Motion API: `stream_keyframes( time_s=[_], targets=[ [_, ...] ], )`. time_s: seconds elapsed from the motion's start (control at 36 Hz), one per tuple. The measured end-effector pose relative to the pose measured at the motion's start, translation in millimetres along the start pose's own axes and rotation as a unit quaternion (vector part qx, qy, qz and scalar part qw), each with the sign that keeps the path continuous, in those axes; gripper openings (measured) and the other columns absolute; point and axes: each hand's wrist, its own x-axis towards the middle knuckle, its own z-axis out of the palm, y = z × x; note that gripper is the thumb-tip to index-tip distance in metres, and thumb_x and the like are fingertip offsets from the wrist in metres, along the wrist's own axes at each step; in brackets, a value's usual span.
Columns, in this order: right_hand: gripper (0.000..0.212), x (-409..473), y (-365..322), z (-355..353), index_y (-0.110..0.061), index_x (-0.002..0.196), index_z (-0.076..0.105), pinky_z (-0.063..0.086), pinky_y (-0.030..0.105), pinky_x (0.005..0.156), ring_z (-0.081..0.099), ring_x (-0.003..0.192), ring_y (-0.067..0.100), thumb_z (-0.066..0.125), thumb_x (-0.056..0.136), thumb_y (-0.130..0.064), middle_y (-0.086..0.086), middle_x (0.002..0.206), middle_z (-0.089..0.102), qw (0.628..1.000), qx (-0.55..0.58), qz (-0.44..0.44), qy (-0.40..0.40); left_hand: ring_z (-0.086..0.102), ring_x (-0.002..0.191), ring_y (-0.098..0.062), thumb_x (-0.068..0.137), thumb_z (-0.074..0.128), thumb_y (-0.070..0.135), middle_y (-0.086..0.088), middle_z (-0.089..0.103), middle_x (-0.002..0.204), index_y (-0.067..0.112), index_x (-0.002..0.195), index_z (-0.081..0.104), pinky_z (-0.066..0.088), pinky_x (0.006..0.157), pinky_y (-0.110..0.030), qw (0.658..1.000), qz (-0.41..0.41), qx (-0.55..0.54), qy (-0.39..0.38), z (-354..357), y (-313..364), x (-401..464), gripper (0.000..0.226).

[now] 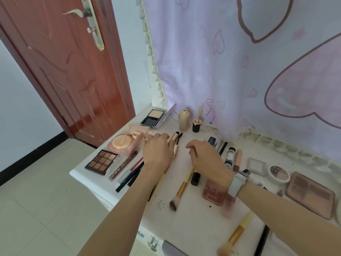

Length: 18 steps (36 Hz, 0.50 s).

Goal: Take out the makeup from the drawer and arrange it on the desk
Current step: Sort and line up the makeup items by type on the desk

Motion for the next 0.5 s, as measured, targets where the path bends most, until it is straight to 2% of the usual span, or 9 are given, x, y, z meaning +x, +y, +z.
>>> stream_keyframes(
  time_s=[0.06, 0.11, 0.22, 0.28, 0.36, 0.5],
  targets=[
    [0.024, -5, 6, -11, -0.016, 0.109, 0.060, 0.038, 0.027, 0.078, 0.045, 0.091, 0.014, 0.041, 0.095, -0.012, -0.002, 0.100, 0.063, 1.000, 0.017, -0.011, -0.013, 0.049, 0.114, -0.024, 0.096, 0.042, 0.034, -0.003, 0.062, 0.114, 0.019, 0.117, 0.061, 0.032, 0.099, -0.039, 1.000, 0.009, -0.029, 0.000, -7, 0, -9, 0.031],
    [0.022, -11, 13, -20, -0.016, 0.106, 0.063, 0.037, 0.025, 0.081, 0.047, 0.092, 0.014, 0.044, 0.094, -0.011, -0.003, 0.101, 0.063, 0.999, 0.012, -0.032, -0.023, 0.052, 0.105, -0.022, 0.096, 0.044, 0.032, -0.001, 0.064, 0.107, 0.018, 0.112, 0.063, 0.038, 0.094, -0.039, 0.997, 0.031, -0.064, -0.009, -14, 0, -23, 0.029],
    [0.021, -23, 20, -31, -0.016, 0.102, 0.066, 0.036, 0.022, 0.081, 0.048, 0.090, 0.013, 0.048, 0.093, -0.010, -0.003, 0.098, 0.064, 0.998, 0.006, -0.050, -0.026, 0.055, 0.089, -0.011, 0.094, 0.050, 0.037, 0.007, 0.063, 0.096, 0.021, 0.106, 0.064, 0.046, 0.086, -0.032, 0.990, 0.082, -0.095, -0.070, -19, 2, -58, 0.025],
    [0.020, -27, 19, -32, -0.015, 0.101, 0.066, 0.036, 0.023, 0.081, 0.048, 0.090, 0.014, 0.049, 0.093, -0.009, -0.003, 0.097, 0.063, 0.998, 0.004, -0.061, -0.026, 0.053, 0.086, -0.008, 0.092, 0.051, 0.042, 0.009, 0.063, 0.095, 0.023, 0.107, 0.063, 0.044, 0.083, -0.027, 0.986, 0.102, -0.085, -0.097, -17, 4, -71, 0.027],
    [0.020, -34, 17, -31, -0.015, 0.101, 0.066, 0.038, 0.025, 0.083, 0.048, 0.091, 0.015, 0.051, 0.091, -0.008, -0.002, 0.097, 0.062, 0.996, 0.000, -0.083, -0.033, 0.055, 0.091, -0.012, 0.090, 0.051, 0.048, 0.006, 0.063, 0.097, 0.021, 0.113, 0.059, 0.039, 0.082, -0.029, 0.983, 0.108, -0.040, -0.143, -12, 9, -83, 0.036],
    [0.020, -42, 14, -29, -0.014, 0.101, 0.066, 0.037, 0.024, 0.084, 0.049, 0.094, 0.016, 0.052, 0.089, -0.007, -0.003, 0.100, 0.060, 0.995, 0.012, -0.098, -0.024, 0.057, 0.092, -0.019, 0.092, 0.049, 0.033, 0.000, 0.062, 0.101, 0.017, 0.111, 0.057, 0.039, 0.075, -0.027, 0.984, 0.096, 0.027, -0.148, -4, 14, -90, 0.026]
  ],
)
